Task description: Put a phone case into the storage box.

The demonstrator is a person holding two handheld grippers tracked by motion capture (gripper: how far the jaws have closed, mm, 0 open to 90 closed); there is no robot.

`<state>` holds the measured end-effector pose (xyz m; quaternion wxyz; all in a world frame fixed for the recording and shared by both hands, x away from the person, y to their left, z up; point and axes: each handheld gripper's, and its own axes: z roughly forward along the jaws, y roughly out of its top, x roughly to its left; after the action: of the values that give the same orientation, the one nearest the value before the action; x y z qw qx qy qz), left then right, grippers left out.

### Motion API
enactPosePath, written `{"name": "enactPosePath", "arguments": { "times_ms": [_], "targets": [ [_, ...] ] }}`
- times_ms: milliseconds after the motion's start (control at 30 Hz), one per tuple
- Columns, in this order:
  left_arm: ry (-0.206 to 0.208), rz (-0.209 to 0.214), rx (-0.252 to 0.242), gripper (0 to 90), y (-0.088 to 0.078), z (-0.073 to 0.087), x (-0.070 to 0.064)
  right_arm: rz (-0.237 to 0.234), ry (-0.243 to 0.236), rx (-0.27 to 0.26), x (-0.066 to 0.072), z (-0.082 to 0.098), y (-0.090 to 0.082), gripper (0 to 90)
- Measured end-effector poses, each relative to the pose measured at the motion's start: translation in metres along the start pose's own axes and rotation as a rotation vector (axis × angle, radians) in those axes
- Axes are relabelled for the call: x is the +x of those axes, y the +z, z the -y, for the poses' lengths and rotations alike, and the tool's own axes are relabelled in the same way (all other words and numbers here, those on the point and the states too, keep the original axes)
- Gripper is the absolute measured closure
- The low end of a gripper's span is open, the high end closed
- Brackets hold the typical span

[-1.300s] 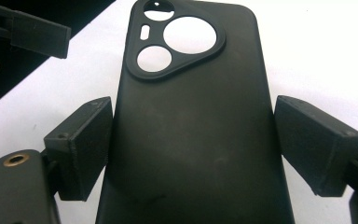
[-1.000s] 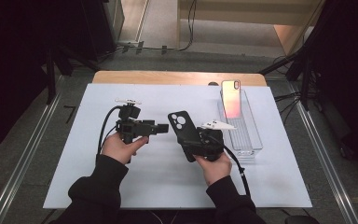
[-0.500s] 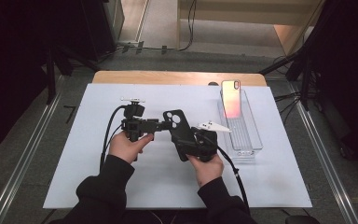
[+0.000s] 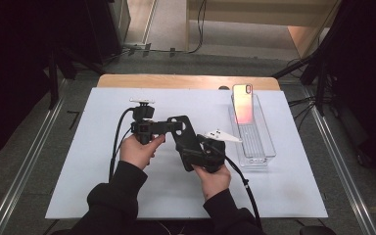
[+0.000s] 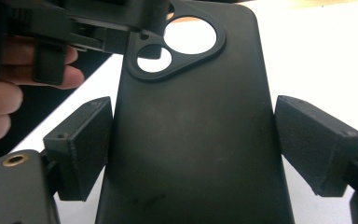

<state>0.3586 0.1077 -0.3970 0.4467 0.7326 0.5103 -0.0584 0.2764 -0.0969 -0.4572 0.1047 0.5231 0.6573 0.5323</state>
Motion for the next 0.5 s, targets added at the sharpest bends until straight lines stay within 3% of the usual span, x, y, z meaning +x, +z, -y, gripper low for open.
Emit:
{"name": "enactPosePath", "arguments": {
  "times_ms": [167, 300, 500],
  "targets": [
    [-0.021, 0.019, -0.009, 50.9, 0.0007, 0.0001, 0.0003, -0.017, 0.008, -0.031, 0.0016, 0.0023, -0.0013, 12.8],
    [-0.051, 0.051, -0.025, 69.9, 0.0008, 0.0016, 0.0007, -0.036, 0.023, -0.050, 0.0022, 0.0052, 0.0002, 12.7],
    [-0.084, 0.103, -0.021, 76.3, 0.0014, 0.0032, 0.0004, -0.041, 0.019, -0.040, 0.0016, 0.0098, 0.0037, 12.3]
  ]
}}
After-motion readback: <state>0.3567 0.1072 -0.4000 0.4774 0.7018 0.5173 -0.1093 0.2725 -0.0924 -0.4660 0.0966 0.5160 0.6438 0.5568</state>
